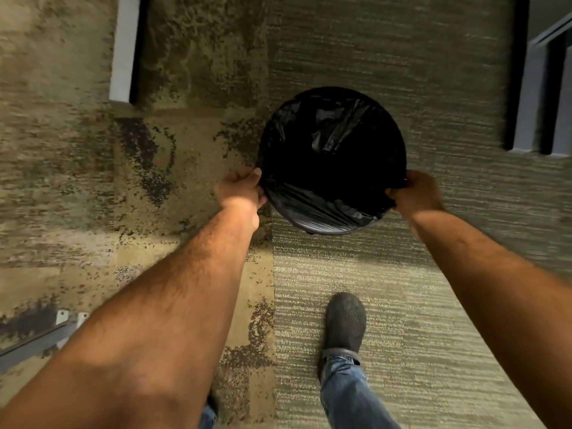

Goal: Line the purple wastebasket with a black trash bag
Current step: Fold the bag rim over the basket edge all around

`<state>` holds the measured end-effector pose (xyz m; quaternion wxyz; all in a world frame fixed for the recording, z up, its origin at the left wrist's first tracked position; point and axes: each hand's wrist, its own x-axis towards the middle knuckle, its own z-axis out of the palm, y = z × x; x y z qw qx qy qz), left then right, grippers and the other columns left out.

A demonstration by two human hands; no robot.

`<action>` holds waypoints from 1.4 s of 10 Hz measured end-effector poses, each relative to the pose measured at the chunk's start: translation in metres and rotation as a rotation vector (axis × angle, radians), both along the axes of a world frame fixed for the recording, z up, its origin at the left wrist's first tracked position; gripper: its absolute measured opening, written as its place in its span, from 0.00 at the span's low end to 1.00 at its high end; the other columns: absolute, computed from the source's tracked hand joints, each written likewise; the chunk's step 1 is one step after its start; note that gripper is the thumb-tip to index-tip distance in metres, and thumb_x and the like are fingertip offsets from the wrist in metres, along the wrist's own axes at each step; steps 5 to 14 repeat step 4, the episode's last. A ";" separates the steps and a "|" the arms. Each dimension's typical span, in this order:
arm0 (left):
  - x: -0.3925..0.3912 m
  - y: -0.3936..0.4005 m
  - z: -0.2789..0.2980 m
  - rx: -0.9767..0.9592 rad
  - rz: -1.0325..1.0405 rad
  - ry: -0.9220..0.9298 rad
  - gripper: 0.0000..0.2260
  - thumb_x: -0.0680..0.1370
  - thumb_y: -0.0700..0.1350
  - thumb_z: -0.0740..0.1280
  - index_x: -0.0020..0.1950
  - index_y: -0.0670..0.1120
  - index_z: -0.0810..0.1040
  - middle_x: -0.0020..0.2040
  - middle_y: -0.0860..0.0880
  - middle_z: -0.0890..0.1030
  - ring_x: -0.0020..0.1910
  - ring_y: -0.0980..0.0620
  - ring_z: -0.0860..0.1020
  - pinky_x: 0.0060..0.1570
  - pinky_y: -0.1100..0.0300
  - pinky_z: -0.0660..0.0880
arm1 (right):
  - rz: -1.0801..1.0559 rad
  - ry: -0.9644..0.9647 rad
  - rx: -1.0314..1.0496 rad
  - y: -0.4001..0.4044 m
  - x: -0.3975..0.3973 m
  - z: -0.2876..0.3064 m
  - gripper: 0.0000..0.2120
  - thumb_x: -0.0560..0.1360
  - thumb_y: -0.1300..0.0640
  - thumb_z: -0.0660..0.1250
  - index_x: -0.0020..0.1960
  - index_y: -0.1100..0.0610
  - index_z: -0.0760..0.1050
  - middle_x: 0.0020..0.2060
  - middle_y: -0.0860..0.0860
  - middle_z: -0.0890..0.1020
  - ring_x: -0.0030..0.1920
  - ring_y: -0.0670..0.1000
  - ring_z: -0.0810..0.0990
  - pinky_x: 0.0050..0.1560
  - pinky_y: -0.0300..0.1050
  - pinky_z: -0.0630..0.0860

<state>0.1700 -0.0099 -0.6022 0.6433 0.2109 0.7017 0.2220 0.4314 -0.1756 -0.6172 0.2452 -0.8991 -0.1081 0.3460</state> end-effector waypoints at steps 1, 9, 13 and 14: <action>0.001 0.001 -0.003 0.045 -0.005 0.032 0.12 0.83 0.38 0.67 0.41 0.48 0.73 0.41 0.45 0.79 0.37 0.48 0.76 0.35 0.57 0.76 | 0.011 -0.029 0.009 0.000 -0.004 -0.001 0.18 0.74 0.66 0.69 0.62 0.57 0.85 0.53 0.59 0.89 0.54 0.62 0.88 0.56 0.62 0.85; -0.002 0.002 0.000 -0.118 -0.068 0.039 0.15 0.86 0.39 0.53 0.60 0.42 0.79 0.50 0.43 0.83 0.43 0.46 0.81 0.42 0.52 0.81 | -0.085 -0.027 0.035 -0.010 -0.023 0.006 0.28 0.79 0.49 0.72 0.75 0.60 0.74 0.67 0.58 0.85 0.64 0.61 0.84 0.63 0.49 0.79; -0.002 0.002 0.000 -0.118 -0.068 0.039 0.15 0.86 0.39 0.53 0.60 0.42 0.79 0.50 0.43 0.83 0.43 0.46 0.81 0.42 0.52 0.81 | -0.085 -0.027 0.035 -0.010 -0.023 0.006 0.28 0.79 0.49 0.72 0.75 0.60 0.74 0.67 0.58 0.85 0.64 0.61 0.84 0.63 0.49 0.79; -0.002 0.002 0.000 -0.118 -0.068 0.039 0.15 0.86 0.39 0.53 0.60 0.42 0.79 0.50 0.43 0.83 0.43 0.46 0.81 0.42 0.52 0.81 | -0.085 -0.027 0.035 -0.010 -0.023 0.006 0.28 0.79 0.49 0.72 0.75 0.60 0.74 0.67 0.58 0.85 0.64 0.61 0.84 0.63 0.49 0.79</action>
